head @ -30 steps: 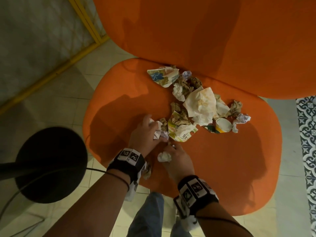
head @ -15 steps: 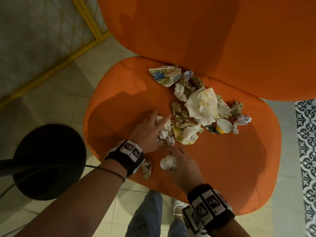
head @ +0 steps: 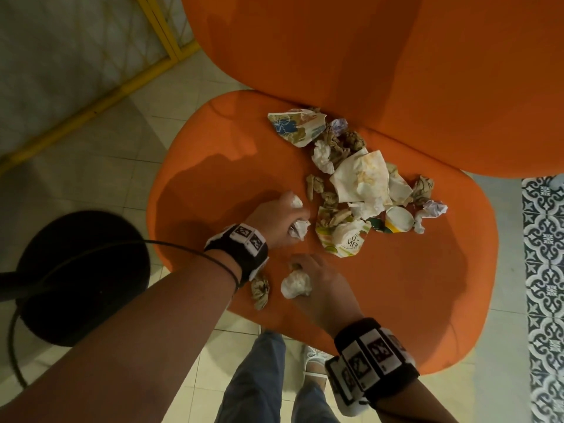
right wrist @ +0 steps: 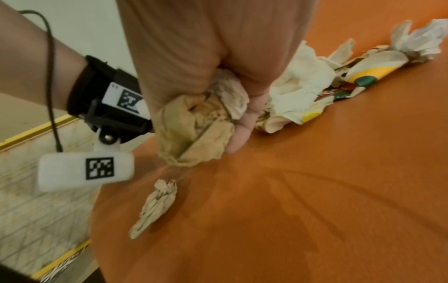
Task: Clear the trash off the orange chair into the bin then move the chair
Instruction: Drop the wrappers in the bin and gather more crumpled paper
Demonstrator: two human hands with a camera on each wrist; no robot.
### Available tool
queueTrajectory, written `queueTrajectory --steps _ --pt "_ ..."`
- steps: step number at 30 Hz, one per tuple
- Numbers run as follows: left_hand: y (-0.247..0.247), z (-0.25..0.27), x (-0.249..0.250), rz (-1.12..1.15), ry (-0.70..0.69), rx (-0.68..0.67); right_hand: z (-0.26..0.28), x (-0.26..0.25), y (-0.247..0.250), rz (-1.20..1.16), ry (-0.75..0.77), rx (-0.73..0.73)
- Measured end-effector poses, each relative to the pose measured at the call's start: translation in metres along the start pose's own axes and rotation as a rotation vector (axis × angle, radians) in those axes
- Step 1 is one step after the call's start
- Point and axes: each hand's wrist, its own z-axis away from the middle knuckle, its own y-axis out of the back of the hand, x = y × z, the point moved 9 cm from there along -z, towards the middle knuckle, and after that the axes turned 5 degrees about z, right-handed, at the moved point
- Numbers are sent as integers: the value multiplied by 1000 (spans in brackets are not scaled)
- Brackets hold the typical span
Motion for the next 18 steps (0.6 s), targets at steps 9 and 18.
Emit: queueTrajectory --steps 9,18 --pt "51 62 -100 1001 482 714 -22 -54 -66 380 183 -356" --pt "42 137 -76 1048 506 878 -24 -44 -86 417 189 -367"
